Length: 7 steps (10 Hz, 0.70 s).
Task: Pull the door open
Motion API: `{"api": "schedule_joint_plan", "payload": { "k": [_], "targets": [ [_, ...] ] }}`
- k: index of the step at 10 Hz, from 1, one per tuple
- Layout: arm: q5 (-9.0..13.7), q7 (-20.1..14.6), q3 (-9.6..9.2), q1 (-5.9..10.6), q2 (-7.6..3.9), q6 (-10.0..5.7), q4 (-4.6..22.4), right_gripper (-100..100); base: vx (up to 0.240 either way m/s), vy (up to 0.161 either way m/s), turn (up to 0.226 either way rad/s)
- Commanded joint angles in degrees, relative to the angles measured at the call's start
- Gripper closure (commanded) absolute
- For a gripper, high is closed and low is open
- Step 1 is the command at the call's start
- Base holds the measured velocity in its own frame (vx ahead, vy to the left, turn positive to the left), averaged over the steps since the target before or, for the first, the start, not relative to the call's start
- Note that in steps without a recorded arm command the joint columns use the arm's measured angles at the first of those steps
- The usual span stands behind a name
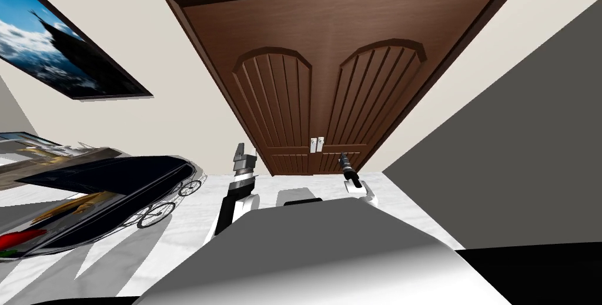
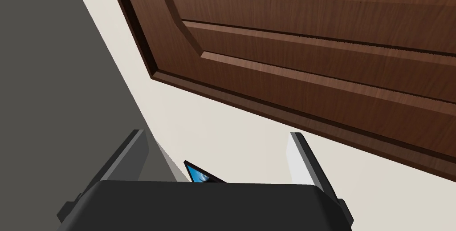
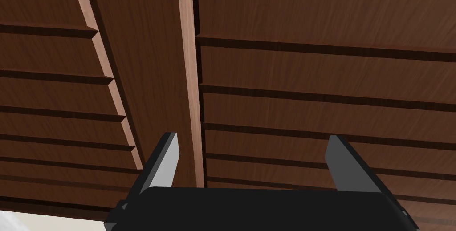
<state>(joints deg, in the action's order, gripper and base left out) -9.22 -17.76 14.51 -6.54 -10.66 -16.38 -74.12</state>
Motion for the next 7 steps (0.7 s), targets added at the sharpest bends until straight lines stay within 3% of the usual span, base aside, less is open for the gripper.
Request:
{"api": "schedule_joint_plan", "payload": {
  "k": [1, 2, 4, 7],
  "targets": [
    [0.5, -0.2, 1.63, -0.82, -1.16, -0.05, 0.7, -100, 0.041, -0.022, -0.029],
    [0.9, -0.4, 2.67, -0.83, -2.18, -0.03, 1.5, -100, 0.111, -0.011, 0.013],
    [1.3, -0.7, 3.03, -0.4, -2.74, -0.11, 2.0, -100, 0.136, -0.021, 0.041],
    [1.4, -0.9, 2.0, 1.09, -2.42, -0.45, 2.2, -100, 0.187, -0.036, 0.119]
  ]
}}
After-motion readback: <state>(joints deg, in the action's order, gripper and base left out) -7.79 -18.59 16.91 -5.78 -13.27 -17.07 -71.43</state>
